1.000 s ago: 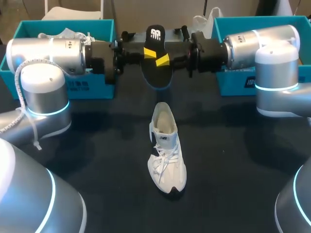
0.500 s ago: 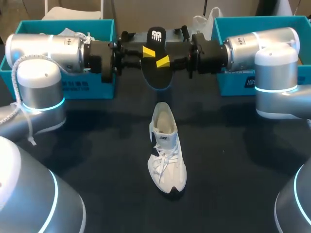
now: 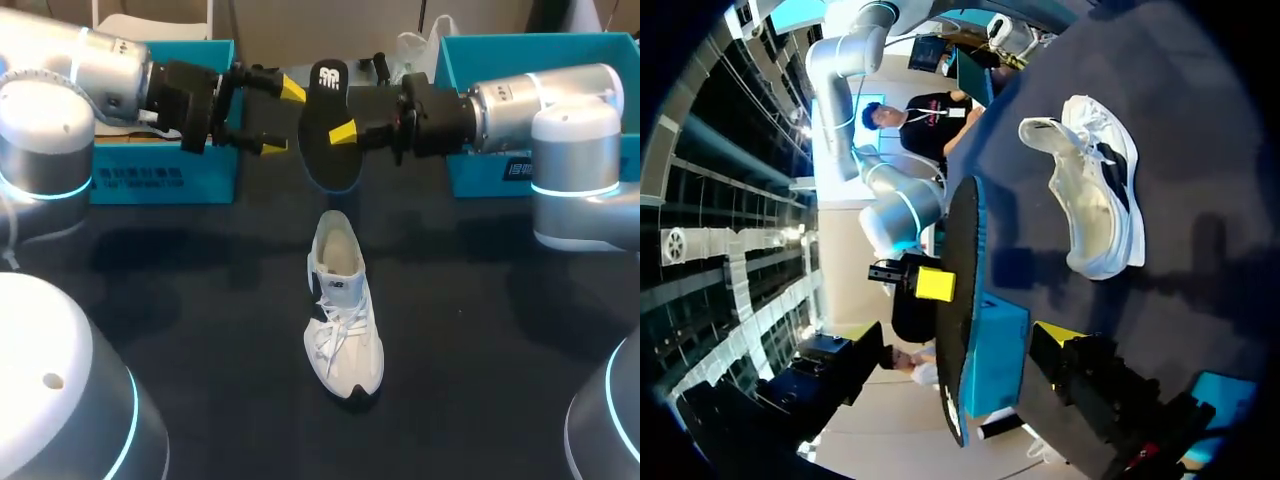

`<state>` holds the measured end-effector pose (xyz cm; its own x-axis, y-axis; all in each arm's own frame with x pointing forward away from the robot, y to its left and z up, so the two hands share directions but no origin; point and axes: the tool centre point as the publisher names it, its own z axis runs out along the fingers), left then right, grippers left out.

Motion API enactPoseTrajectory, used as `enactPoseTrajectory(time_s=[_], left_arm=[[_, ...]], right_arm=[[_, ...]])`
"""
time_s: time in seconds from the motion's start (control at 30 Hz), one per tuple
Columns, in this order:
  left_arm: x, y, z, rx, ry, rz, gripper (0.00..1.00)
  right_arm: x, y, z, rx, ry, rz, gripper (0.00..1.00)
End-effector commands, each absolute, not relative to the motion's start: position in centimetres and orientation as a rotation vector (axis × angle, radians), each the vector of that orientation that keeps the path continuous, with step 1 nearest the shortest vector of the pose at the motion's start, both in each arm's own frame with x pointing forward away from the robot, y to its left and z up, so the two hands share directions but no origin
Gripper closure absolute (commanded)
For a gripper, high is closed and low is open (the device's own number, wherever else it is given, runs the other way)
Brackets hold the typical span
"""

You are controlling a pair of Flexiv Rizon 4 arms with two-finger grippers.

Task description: Take the shoe out of the shoebox, open the shoe tongue, remove and reinsert the insole, then place the shoe into the shoebox

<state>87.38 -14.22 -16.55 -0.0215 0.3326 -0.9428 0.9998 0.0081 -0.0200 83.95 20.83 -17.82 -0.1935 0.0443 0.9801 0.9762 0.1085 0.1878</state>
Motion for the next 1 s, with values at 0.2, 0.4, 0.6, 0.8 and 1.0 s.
enactPoseTrajectory(time_s=[0.2, 0.4, 0.6, 0.8, 1.0], left_arm=[[85.6, -12.3, -17.2, 1.221, 1.976, -1.171, 0.00], [86.6, -10.7, -18.6, 0.908, 2.401, -1.141, 0.00], [86.6, -10.7, -18.6, 0.908, 2.401, -1.141, 0.00], [86.5, -11.0, -18.8, 0.852, 2.469, -1.055, 0.00], [84.9, -8.3, -19.4, 0.449, 2.741, -1.001, 0.00]], right_arm=[[85.1, 19.8, -17.8, -1.039, -1.560, -1.347, 1.00], [85.4, 19.7, -18.5, -1.004, -1.615, -1.342, 1.00], [85.4, 19.7, -18.5, -1.004, -1.615, -1.342, 1.00], [85.4, 19.7, -18.5, -1.004, -1.615, -1.342, 1.00], [86.1, 18.7, -18.9, -0.969, -1.625, -1.390, 1.00]])
